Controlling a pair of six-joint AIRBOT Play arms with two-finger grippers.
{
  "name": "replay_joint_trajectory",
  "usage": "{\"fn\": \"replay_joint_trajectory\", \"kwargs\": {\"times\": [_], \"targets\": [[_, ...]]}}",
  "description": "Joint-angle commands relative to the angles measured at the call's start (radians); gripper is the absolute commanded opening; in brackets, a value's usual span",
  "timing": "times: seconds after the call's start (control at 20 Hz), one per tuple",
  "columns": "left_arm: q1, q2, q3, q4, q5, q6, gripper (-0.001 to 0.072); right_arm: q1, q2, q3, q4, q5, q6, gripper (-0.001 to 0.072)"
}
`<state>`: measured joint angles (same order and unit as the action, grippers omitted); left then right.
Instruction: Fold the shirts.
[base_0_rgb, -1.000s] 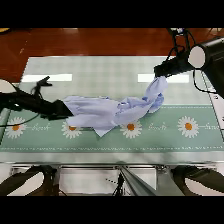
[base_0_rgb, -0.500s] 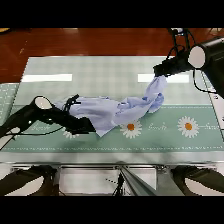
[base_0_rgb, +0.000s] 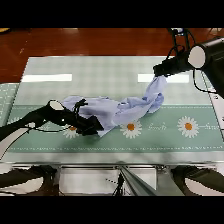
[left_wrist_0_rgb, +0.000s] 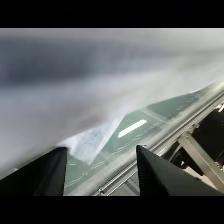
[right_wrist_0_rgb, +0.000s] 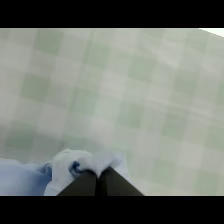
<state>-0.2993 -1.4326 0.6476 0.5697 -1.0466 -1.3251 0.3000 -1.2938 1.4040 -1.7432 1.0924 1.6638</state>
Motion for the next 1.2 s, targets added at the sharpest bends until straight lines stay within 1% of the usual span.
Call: {"fn": "replay_joint_trajectory", "kwargs": {"times": [0.0, 0.15, 0.2, 0.25, 0.3, 0.35, 0.5, 0.6, 0.7, 0.8, 0.95, 1.05, 1.15], "targets": [[-0.006, -0.050, -0.001, -0.024, 0.068, -0.009, 0.0493, 0.000, -0.001, 0.001, 0.016, -0.001, -0.001, 0.0029], [-0.002, -0.050, -0.002, -0.001, 0.068, -0.032, 0.0344, 0.000, -0.001, 0.001, 0.022, -0.001, -0.001, 0.0029], [-0.001, -0.051, -0.002, 0.014, 0.064, -0.030, 0.0236, 0.000, -0.001, 0.001, 0.025, 0.000, -0.001, 0.0029], [0.000, -0.051, -0.002, 0.014, 0.060, -0.021, 0.0103, 0.000, -0.001, 0.001, 0.031, 0.000, -0.001, 0.0029], [0.000, -0.051, -0.002, 0.014, 0.059, -0.013, 0.0054, 0.000, -0.001, 0.001, 0.037, 0.000, 0.000, 0.0029], [0.002, -0.051, -0.002, 0.018, 0.055, -0.006, 0.0029, 0.000, -0.001, 0.001, 0.037, 0.000, -0.001, 0.0029], [0.013, -0.036, 0.003, 0.015, 0.000, 0.053, 0.0026, 0.000, -0.001, 0.001, 0.037, 0.003, -0.001, 0.0029], [0.021, 0.020, 0.019, 0.016, -0.048, 0.084, 0.0025, 0.000, 0.001, 0.001, 0.036, 0.010, -0.001, 0.0029], [0.026, 0.130, 0.043, 0.016, -0.069, 0.088, 0.0024, 0.000, 0.015, 0.001, 0.036, 0.007, -0.002, 0.0029], [0.027, 0.288, 0.089, 0.017, -0.077, 0.117, 0.0024, 0.000, 0.048, 0.001, 0.034, 0.005, -0.009, 0.0029], [0.058, 0.548, 0.223, 0.022, -0.081, 0.113, 0.0024, 0.000, 0.156, 0.001, 0.036, -0.001, -0.017, 0.0029], [0.134, 0.706, 0.358, 0.045, -0.060, 0.062, 0.0024, 0.000, 0.269, 0.001, 0.035, -0.026, -0.020, 0.0029], [0.251, 0.830, 0.518, 0.122, -0.033, 0.015, 0.0025, 0.000, 0.406, 0.001, 0.032, -0.092, -0.019, 0.0029]]}}
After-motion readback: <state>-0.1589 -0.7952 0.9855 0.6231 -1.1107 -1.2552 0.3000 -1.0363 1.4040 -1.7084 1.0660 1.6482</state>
